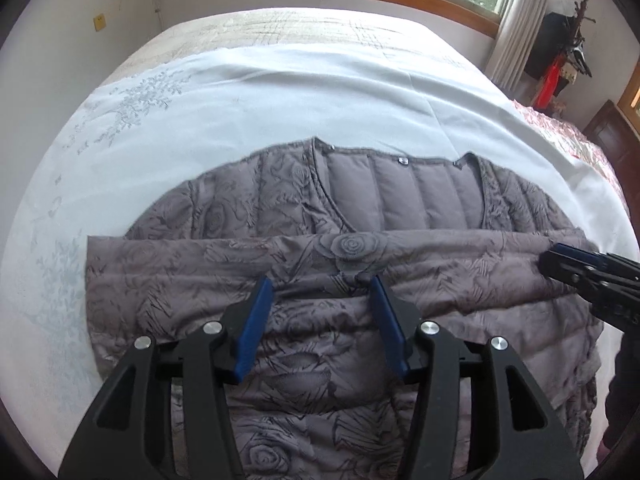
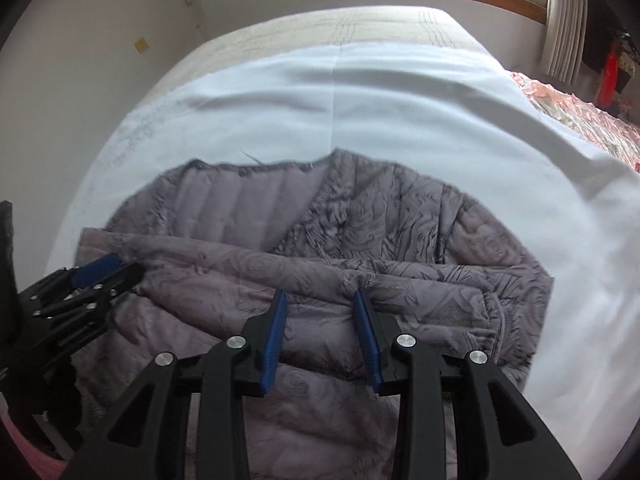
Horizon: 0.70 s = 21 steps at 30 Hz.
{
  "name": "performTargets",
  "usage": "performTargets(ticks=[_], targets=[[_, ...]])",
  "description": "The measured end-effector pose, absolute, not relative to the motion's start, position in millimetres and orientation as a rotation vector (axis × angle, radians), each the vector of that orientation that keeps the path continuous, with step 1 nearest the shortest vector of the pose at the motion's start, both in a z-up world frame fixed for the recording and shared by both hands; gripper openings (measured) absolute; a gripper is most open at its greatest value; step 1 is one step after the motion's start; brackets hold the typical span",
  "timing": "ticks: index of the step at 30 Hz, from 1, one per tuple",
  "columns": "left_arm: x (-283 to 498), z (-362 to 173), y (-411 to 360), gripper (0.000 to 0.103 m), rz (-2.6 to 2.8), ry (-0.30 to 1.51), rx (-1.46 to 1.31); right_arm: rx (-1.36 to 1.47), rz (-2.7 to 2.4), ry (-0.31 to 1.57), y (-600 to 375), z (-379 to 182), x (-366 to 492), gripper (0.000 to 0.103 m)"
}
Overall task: Fold large clothes
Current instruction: 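Grasp the hem with both grippers and fold it up toward the collar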
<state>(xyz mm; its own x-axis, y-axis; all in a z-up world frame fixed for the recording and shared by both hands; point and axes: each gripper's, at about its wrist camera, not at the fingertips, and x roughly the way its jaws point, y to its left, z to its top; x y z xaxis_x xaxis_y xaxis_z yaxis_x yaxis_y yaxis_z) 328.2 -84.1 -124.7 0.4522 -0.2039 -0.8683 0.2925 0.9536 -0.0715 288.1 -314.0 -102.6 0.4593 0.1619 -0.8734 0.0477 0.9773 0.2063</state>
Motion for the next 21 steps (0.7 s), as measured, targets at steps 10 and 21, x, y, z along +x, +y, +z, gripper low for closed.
performTargets(ticks=[10, 21], targets=[[327.1, -124.8, -82.3, 0.051, -0.277, 1.075, 0.083, 0.282, 0.103, 1.071, -317.5, -99.6, 272.1, 0.035], [267.8, -128.4, -78.1, 0.053, -0.317, 1.081, 0.086, 0.171, 0.153, 1.132, -286.6, -112.4, 224.1, 0.035]])
